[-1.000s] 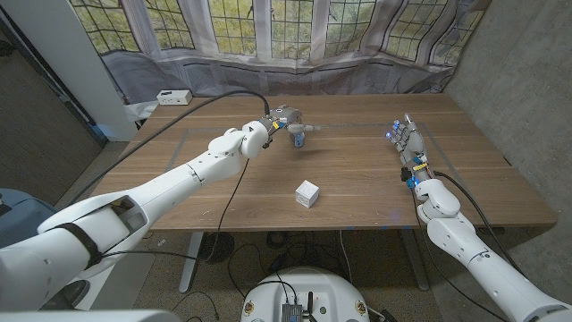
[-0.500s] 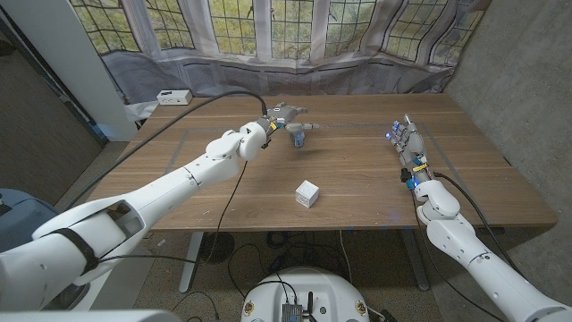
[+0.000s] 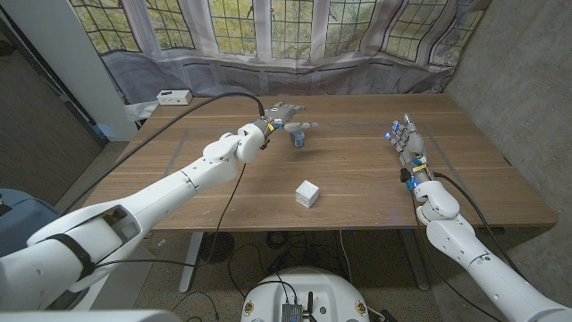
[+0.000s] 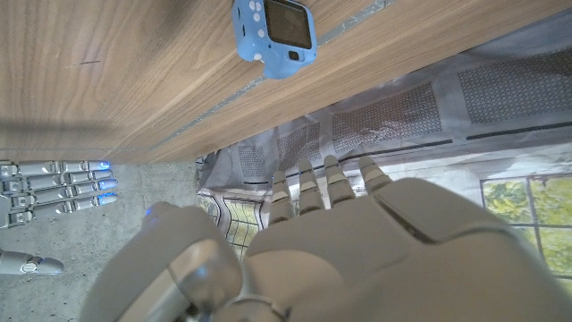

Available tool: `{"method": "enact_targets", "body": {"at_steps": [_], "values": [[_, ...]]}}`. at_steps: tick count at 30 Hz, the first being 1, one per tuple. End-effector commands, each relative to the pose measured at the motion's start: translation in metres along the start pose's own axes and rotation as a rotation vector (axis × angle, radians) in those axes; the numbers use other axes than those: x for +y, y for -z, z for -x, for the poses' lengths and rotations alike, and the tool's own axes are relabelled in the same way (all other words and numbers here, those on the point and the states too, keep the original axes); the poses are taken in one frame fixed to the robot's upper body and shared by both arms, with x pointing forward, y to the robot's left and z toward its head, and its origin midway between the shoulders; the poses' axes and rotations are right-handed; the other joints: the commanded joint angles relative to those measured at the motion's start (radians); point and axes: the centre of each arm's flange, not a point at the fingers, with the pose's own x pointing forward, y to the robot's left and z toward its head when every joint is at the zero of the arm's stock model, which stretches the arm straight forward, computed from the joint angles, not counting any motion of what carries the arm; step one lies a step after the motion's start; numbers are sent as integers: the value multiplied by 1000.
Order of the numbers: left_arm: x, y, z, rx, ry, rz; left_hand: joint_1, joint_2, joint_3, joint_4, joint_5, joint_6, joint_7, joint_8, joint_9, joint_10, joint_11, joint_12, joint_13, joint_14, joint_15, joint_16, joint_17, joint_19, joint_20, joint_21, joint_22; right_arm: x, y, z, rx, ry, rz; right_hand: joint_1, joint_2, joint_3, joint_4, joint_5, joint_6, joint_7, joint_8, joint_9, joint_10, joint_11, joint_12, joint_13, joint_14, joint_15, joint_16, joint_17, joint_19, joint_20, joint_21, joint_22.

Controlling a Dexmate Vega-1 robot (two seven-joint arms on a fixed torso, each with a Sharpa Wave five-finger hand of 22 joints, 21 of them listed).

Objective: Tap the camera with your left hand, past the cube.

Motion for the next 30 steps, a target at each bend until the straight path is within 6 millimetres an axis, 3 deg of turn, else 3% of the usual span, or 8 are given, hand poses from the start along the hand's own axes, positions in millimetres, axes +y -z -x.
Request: {"method": "enact_targets", "body": {"at_steps": [1, 16, 18, 21, 30], "values": [[4, 9, 11, 22, -36, 59, 18, 2, -6, 1, -2, 15, 6, 12, 0, -25, 0, -7, 5, -29, 0, -6, 2, 2, 2, 2, 4, 2, -2, 0, 0, -6, 7, 0, 5, 8, 2, -2, 4, -2, -1, 4, 6, 1, -4, 5, -3, 9, 1, 2, 1, 8, 0, 5], [11, 21, 31, 54, -87, 137, 30, 7, -6, 0, -3, -32, 31, -1, 0, -88, 26, -10, 4, -69, 0, -4, 1, 50, -11, 16, 2, 8, -3, -1, -8, -22, 9, -1, 5, 8, 2, -2, 4, 1, -1, 4, 6, 2, -4, 5, -2, 8, 1, 2, 2, 7, 0, 4], [11, 23, 34, 60, -99, 152, 36, 9, -6, -1, -4, -13, 69, 8, 0, -83, 23, -3, 3, -70, -18, -1, 0, 56, -23, 15, 1, 8, -3, -1, -12, -24, 8, -1, 4, 8, 2, -2, 3, 1, -1, 4, 6, 2, -4, 5, -2, 8, 1, 2, 2, 6, 0, 4], [11, 25, 38, 64, -110, 174, 40, 10, -5, -2, -4, -3, 95, 11, -1, -73, 12, 3, 2, -65, -30, 3, -1, 65, -34, 16, 0, 9, -2, 0, -18, -23, 6, 0, 4, 8, 2, -2, -1, 5, -3, 4, 6, 0, -4, 5, 1, 4, 2, 2, 7, 3, 2, 4], [16, 32, 53, 68, -148, 229, 51, 13, -3, -5, -6, -17, 129, 6, -1, -57, 14, 10, -1, -52, -38, 7, -3, 86, -83, 18, -1, 12, -4, 2, -33, -30, 5, 2, 4, 9, 1, -1, -3, 14, -3, 4, 9, -3, -4, 5, 2, -2, 2, 1, 13, -5, 4, 4]]}}
